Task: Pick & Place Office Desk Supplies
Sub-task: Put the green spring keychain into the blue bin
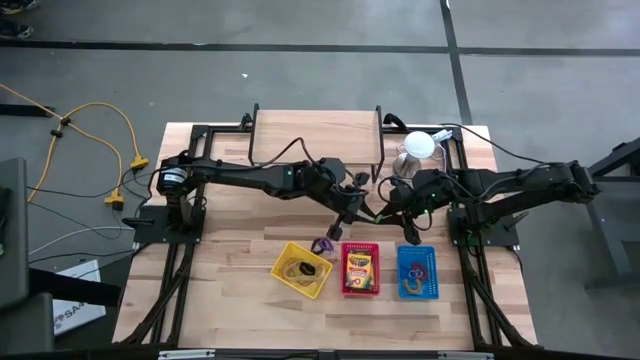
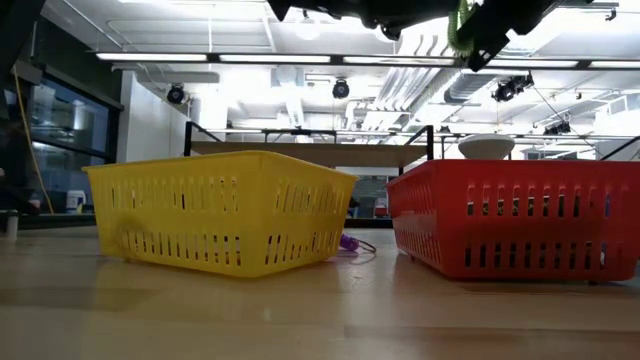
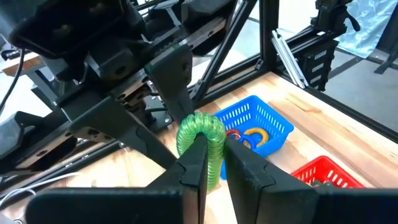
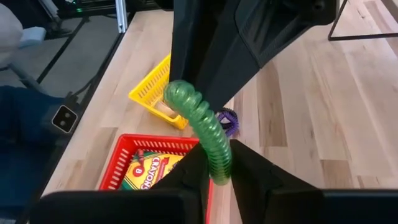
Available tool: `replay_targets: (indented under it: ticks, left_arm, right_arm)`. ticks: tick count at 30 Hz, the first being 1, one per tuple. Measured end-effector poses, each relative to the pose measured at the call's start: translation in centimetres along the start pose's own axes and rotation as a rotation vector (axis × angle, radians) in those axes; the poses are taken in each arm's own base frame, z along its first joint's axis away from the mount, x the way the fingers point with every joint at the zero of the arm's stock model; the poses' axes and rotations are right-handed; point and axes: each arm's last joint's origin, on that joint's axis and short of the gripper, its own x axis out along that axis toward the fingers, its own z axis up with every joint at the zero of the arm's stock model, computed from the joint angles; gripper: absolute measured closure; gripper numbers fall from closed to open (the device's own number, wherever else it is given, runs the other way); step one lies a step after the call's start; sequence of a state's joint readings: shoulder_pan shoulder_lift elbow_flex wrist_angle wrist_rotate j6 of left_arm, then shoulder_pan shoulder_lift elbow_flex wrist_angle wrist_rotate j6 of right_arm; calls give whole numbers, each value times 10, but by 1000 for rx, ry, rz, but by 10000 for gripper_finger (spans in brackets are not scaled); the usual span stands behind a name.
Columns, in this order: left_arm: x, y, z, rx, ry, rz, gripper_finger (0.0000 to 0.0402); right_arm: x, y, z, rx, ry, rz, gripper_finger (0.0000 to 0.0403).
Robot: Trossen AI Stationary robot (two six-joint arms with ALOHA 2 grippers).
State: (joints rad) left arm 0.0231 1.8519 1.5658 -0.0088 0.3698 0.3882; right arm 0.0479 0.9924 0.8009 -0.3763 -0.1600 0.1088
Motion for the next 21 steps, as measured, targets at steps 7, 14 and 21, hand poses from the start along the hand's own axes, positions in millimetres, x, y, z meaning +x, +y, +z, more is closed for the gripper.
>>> replay_targets:
  ticks: [7, 14, 21]
  left_arm:
    - [0, 0, 0, 4, 0, 0, 360]
    - [0, 0, -1, 59, 10, -5, 357]
    - [0, -1, -2, 58, 21, -10, 303]
  right_arm:
    - [0, 0, 0, -1, 0, 0, 377]
    - [0, 0, 0, 0, 0, 0, 371]
    - [0, 0, 0, 0, 0, 0, 375]
